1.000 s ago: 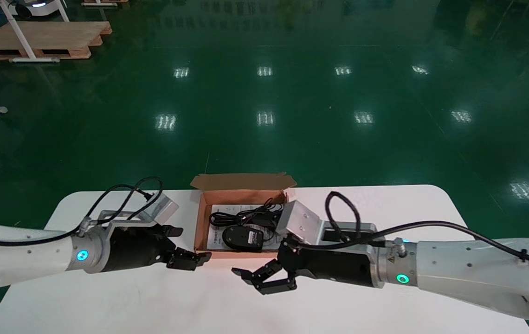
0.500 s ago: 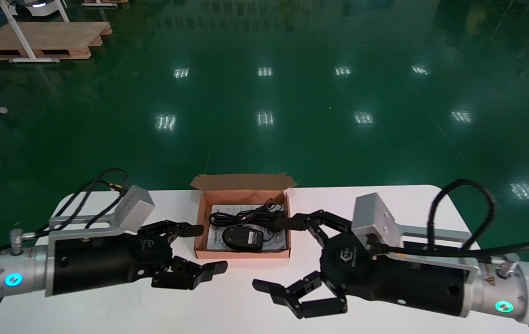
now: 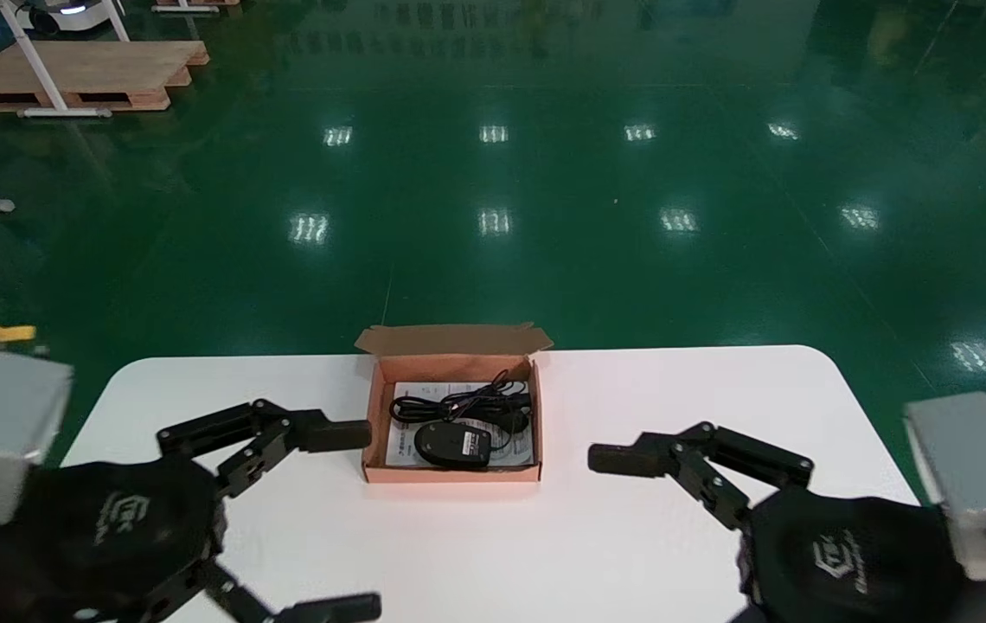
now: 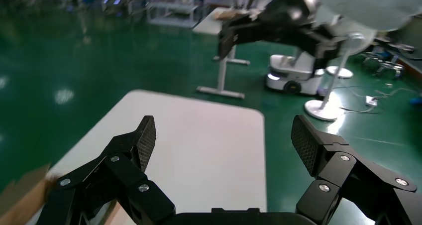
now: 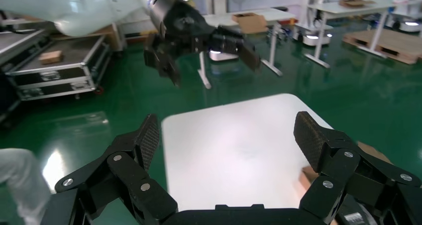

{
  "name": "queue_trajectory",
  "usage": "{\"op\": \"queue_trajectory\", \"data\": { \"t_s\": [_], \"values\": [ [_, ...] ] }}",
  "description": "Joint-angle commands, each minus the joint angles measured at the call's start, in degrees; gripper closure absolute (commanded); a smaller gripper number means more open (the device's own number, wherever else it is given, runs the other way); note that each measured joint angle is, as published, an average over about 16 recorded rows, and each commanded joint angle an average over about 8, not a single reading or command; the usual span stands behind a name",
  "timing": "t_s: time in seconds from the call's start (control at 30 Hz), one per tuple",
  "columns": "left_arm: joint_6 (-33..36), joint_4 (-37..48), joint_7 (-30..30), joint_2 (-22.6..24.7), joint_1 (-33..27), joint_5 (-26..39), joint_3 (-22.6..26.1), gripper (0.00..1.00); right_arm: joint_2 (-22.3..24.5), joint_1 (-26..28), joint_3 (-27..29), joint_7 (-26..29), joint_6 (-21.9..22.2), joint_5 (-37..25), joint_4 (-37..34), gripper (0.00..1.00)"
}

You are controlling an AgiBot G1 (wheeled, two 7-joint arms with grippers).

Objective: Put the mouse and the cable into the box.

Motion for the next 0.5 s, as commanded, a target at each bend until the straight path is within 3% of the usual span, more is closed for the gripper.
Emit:
{"op": "queue_trajectory", "data": {
  "t_s": [0.03,0.23,0.5],
  "values": [
    [2.1,-1.9,1.6,-1.4,1.2,-2.9,-1.8,0.00,1.4,-1.1,2.0,0.7,-1.9,1.2,1.2,0.00],
    [4.6,-4.3,2.9,-3.1,2.7,-6.5,-3.9,0.00,2.7,-2.1,4.1,1.0,-3.8,2.3,2.2,0.00],
    [3.7,-3.4,2.5,-2.5,2.2,-5.2,-3.2,0.00,2.2,-1.8,3.2,1.0,-3.0,2.0,1.8,0.00]
  ]
}}
